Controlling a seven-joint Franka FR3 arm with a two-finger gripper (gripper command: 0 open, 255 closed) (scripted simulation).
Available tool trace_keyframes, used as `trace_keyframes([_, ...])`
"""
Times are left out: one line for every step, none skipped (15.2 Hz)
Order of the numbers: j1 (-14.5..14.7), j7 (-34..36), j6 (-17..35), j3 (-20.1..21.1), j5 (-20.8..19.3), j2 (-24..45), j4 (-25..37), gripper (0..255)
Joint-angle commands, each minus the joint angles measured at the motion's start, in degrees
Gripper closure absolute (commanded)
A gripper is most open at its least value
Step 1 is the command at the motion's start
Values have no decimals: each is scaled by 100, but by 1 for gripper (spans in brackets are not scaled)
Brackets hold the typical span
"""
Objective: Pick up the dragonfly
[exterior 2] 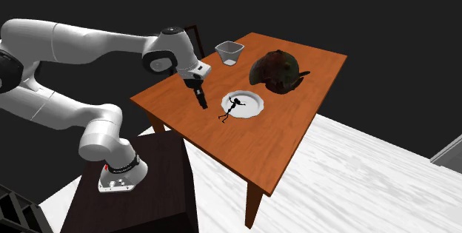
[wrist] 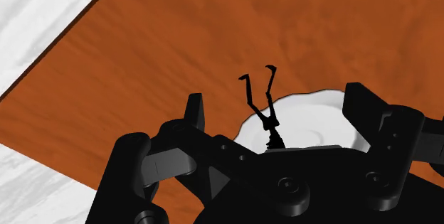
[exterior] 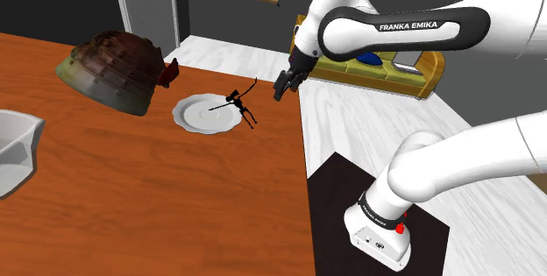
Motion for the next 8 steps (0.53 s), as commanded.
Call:
trace_keyframes([-24,93,574,92,20,292,-134,0])
trace_keyframes([-37,153,854,149,25,467,-176,0])
trace_keyframes([-57,215,1132,210,26,652,-207,0])
trace_keyframes([-77,282,1410,270,17,849,-226,0])
trace_keyframes([-102,354,1685,331,1,1054,-234,0])
trace_keyframes([-133,432,1957,394,-26,1269,-231,0])
trace_keyframes([-170,518,2225,459,-66,1492,-215,0])
trace_keyframes([-212,614,2488,526,-122,1721,-189,0])
